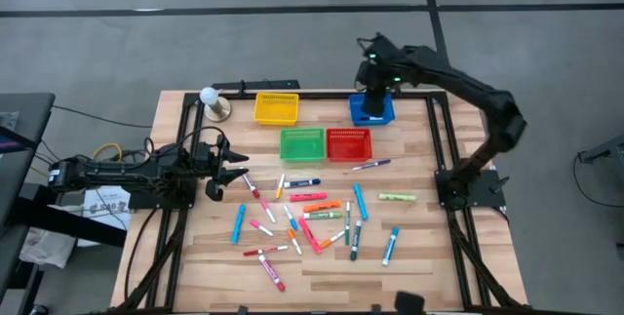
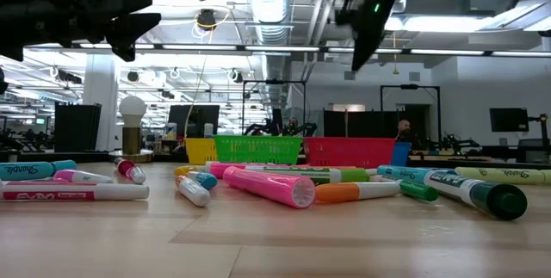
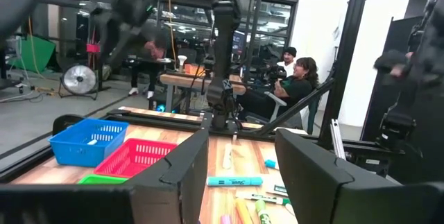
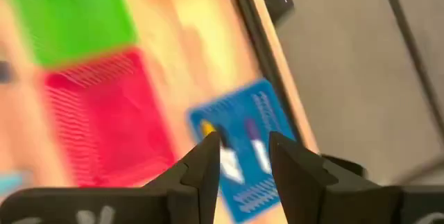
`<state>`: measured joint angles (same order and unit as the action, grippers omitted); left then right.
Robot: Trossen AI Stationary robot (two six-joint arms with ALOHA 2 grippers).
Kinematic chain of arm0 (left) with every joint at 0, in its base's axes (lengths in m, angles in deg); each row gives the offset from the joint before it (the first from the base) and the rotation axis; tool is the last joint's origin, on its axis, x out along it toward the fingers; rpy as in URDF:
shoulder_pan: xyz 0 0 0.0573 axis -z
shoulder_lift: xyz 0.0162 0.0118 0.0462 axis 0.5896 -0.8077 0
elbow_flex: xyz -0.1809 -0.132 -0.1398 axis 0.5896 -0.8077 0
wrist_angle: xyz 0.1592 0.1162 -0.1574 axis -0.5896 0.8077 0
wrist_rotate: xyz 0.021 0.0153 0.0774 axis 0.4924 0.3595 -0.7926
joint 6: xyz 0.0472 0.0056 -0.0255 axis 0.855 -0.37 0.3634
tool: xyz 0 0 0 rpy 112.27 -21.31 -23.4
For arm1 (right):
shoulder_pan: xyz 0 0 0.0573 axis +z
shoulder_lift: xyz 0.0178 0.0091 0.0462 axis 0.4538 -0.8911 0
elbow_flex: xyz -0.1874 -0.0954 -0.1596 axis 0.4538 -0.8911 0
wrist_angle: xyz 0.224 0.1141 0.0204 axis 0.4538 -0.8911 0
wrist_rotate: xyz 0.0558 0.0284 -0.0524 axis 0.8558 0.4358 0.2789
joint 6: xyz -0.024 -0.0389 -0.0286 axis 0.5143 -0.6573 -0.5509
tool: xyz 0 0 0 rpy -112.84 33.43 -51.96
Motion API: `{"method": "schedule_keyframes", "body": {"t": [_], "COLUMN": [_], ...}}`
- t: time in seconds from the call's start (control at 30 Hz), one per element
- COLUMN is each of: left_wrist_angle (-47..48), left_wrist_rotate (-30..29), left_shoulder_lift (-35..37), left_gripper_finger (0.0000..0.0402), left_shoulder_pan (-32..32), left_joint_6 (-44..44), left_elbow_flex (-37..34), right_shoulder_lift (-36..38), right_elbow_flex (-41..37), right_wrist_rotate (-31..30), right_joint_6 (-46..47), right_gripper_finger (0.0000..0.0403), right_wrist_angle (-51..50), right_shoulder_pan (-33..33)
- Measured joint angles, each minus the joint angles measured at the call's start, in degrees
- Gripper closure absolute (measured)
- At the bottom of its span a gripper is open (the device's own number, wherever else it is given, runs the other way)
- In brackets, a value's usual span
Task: Pick & Place Markers
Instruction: Put the pink highlighter into the blue bin
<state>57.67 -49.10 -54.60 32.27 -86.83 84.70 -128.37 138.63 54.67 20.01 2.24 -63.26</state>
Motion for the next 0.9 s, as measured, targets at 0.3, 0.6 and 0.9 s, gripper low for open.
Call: {"method": "schedule_keyframes", "body": {"t": [0.3, 0.6, 0.9], "left_wrist_angle": [-0.38, -6.33, -9.84], "left_wrist_rotate": [0.0, 0.0, 3.06], "left_shoulder_lift": [0.01, 0.01, 0.01], "left_gripper_finger": [0.0234, 0.0234, 0.0234], "left_shoulder_pan": [0.01, 0.01, 0.01], "left_joint_6": [0.0, -0.25, -12.29], "left_elbow_flex": [0.0, 0.0, 0.01], "right_shoulder_lift": [13.4, 25.6, 38.39], "right_elbow_flex": [-1.0, -11.28, -30.75], "right_wrist_rotate": [16.24, 16.77, 17.0], "right_joint_6": [8.73, 17.02, 29.71], "right_gripper_finger": [0.029, 0.029, 0.029], "right_wrist_angle": [-0.49, 2.3, 20.08], "right_shoulder_pan": [2.25, 7.79, 16.41]}}
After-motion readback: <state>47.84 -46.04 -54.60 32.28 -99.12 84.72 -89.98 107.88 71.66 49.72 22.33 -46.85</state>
